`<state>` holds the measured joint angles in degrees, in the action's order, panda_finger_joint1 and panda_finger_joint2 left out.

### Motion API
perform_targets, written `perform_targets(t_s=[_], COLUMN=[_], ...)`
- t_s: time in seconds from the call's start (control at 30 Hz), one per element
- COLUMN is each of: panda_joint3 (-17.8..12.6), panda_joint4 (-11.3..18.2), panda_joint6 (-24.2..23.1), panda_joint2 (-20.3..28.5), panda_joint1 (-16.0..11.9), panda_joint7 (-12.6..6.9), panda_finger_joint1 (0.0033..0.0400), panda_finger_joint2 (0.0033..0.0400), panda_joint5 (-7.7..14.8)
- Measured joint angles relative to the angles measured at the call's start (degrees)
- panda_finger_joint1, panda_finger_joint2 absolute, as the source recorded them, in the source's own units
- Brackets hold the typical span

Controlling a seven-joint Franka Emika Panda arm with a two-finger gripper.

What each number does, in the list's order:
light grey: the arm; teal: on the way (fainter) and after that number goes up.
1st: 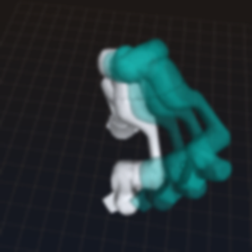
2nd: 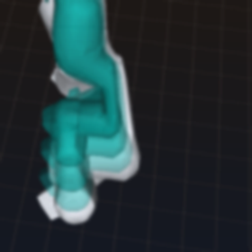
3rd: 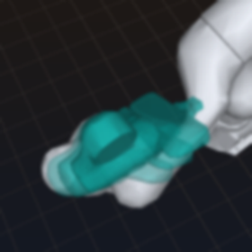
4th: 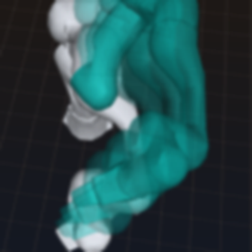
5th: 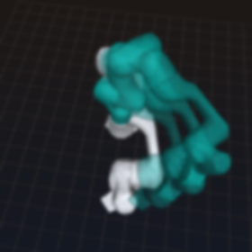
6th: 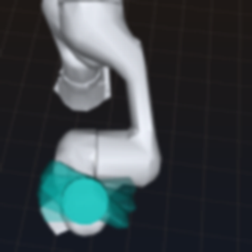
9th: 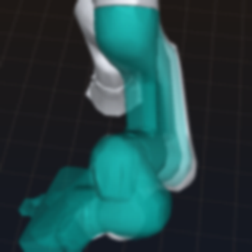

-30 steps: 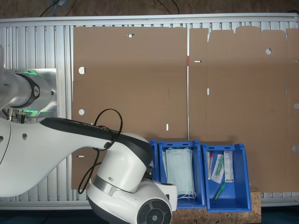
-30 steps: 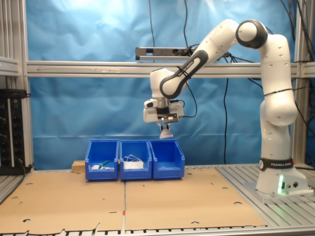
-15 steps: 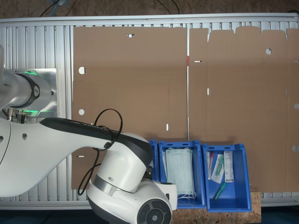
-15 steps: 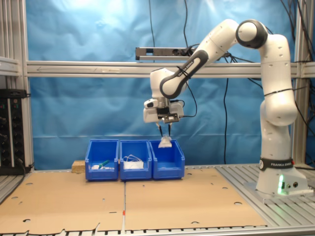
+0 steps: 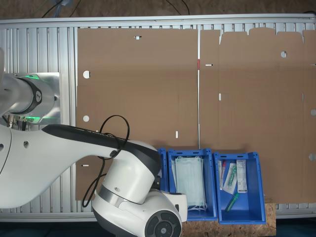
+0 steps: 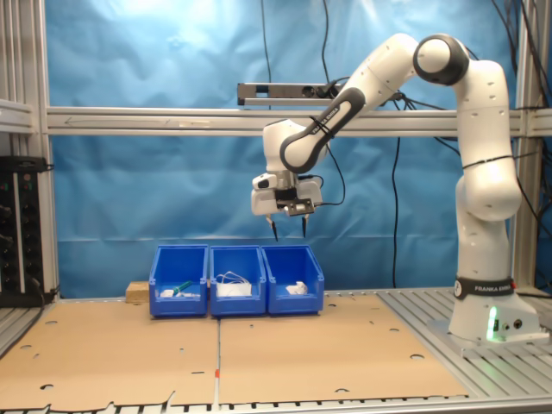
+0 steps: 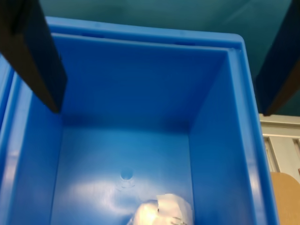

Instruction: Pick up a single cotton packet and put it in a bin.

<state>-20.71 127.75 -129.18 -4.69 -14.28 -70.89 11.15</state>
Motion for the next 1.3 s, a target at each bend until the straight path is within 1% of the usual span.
perform_targets(t_s=[0.03, 0.07, 0.23, 0.27, 0.57, 1.3], panda_joint3=[0.00, 0.00, 0.00, 0.00, 0.00, 0.00], panda_joint4=[0.00, 0.00, 0.00, 0.00, 0.00, 0.00], panda_joint6=[0.00, 0.00, 0.00, 0.00, 0.00, 0.00], panda_joint2=[0.00, 0.00, 0.00, 0.00, 0.00, 0.00], panda_joint1=[0.00, 0.00, 0.00, 0.00, 0.00, 0.00], panda_joint7=[-0.02, -0.05, -0.31, -0.37, -0.81, -1.02], panda_finger_joint1=[0.0334, 0.0386, 0.0386, 0.0397, 0.0399, 0.0400], panda_finger_joint2=[0.0334, 0.0386, 0.0386, 0.0397, 0.0399, 0.0400], panda_joint5=[0.00, 0.00, 0.00, 0.00, 0.00, 0.00])
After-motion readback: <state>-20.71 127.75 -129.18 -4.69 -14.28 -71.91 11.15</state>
